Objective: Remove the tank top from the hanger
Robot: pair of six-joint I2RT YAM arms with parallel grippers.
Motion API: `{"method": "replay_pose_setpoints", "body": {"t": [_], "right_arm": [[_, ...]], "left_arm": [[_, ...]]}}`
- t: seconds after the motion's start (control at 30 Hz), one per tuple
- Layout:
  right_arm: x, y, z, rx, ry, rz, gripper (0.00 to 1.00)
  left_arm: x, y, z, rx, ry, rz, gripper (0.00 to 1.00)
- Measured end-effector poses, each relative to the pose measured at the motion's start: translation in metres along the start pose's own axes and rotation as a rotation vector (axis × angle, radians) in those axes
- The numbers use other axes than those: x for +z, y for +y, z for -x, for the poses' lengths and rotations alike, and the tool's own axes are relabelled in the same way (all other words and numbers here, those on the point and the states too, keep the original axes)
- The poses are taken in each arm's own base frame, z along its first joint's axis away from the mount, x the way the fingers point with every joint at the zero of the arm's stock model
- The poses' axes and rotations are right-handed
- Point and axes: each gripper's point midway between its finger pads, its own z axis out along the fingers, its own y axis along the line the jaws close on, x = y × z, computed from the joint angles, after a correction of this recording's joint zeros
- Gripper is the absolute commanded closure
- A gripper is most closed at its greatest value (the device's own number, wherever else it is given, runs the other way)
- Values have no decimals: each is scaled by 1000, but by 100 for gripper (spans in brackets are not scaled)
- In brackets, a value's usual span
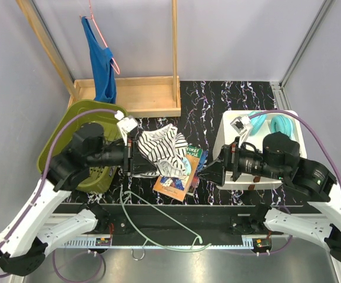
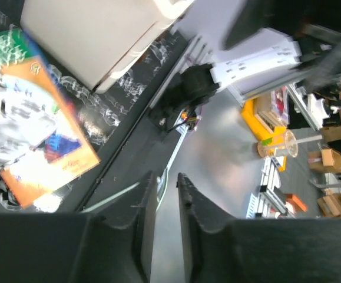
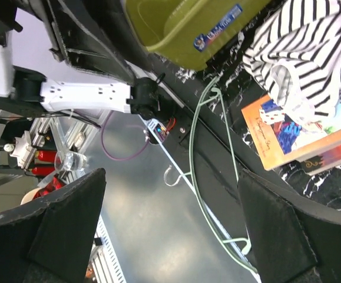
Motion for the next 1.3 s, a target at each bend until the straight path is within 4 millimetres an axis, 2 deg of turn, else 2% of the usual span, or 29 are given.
{"method": "replay_pose_setpoints", "body": {"t": [0.1,0.17,0.23,0.3,0.33,0.37,0.47,0.6,0.67,0.7,0.83,0.9,1.07,1.2,1.3], "right_arm": [[11,-8,-7,5,47,-34,1],[24,-16,-15,-4,106,-59,2],[37,-26,-24,-18,172,-91,4],[50,-37,-35,-33,234,-123,5],[58,-40,-42,-45,270,-134,5],[65,-43,-50,-59,307,-140,5],[86,-46,-86,-119,435,-135,5],[127,-42,-150,-235,628,-118,24],[153,-45,-184,-275,703,-123,25],[164,-49,-199,-290,734,-131,28],[196,-51,-249,-363,807,-135,34],[211,-47,-268,-393,824,-128,39],[253,-30,-307,-428,820,-104,41],[278,-25,-321,-482,758,-137,49],[283,-28,-324,-508,733,-172,57]], "left_arm": [[13,26,-20,-82,72,68,55],[16,57,-52,-179,146,182,58],[12,77,-73,-268,178,284,59],[3,90,-81,-331,145,384,61],[-7,95,-75,-348,68,444,61],[-9,95,-73,-350,43,453,61],[-38,95,-52,-375,-197,518,61],[-78,90,-35,-400,-455,541,60],[-97,89,-30,-413,-538,568,60],[-104,89,-28,-418,-566,580,60],[-132,83,-21,-431,-647,634,61],[-147,77,-18,-436,-683,649,62],[-169,72,-24,-476,-732,668,64],[-181,73,-37,-515,-765,669,64],[-191,68,-39,-519,-797,655,64]]}}
